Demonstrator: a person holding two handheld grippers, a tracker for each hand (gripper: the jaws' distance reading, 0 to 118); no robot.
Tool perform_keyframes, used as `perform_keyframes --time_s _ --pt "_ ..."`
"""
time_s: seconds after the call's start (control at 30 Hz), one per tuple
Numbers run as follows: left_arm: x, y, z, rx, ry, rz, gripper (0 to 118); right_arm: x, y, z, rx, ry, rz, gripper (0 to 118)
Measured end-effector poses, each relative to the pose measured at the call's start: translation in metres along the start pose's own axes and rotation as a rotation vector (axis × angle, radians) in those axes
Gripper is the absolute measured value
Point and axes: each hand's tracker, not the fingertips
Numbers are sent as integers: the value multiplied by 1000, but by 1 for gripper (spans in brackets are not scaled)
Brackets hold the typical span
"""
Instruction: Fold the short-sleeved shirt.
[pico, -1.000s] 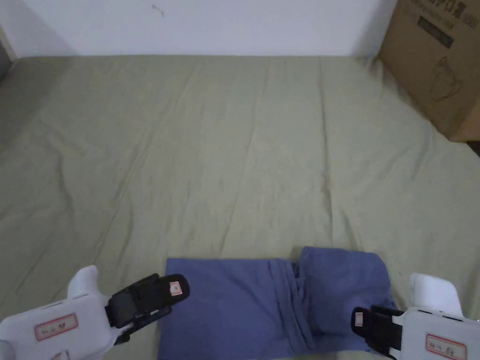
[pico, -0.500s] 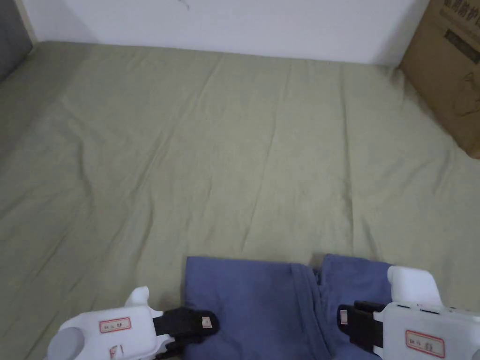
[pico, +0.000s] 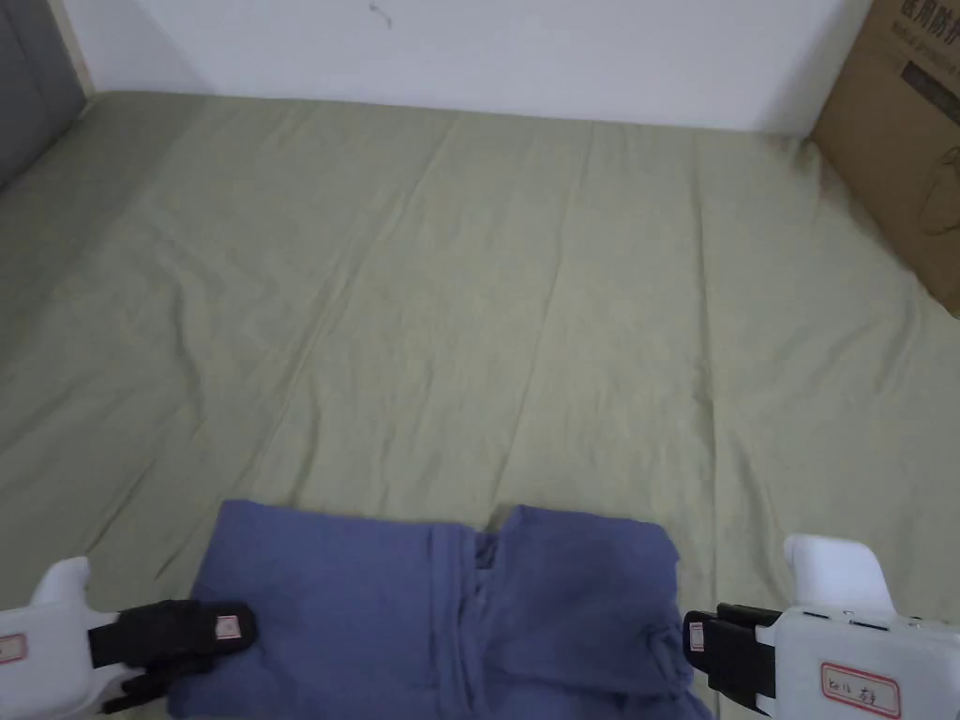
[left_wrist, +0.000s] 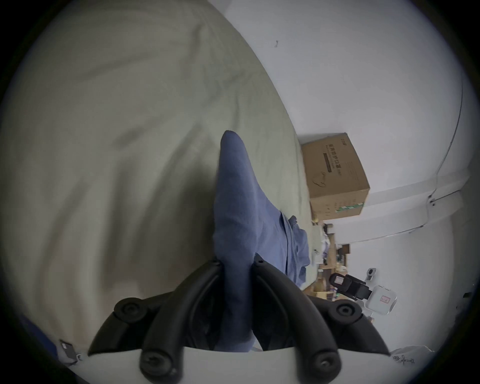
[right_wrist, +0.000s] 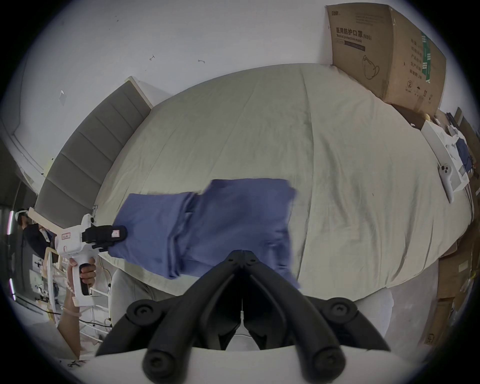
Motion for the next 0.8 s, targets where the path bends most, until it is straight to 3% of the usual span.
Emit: perform_keyframes --time_s 0.27,0.33,0.47,0.67,0.8 --pt "9 10 43 112 118 -73 11 7 -5 0 -8 -6 -19 0" --pt "15 13 50 107 164 -155 11 10 -6 1 -2 -12 -34 0" --pt "27 17 52 93 265 -138 11 16 -7 1 -1 -3 -56 0" --pt "101 -4 38 188 310 -279 11 21 -9 1 1 -19 -65 0" --pt "167 -25 -2 138 277 -434 11 23 -11 3 7 -34 -41 0"
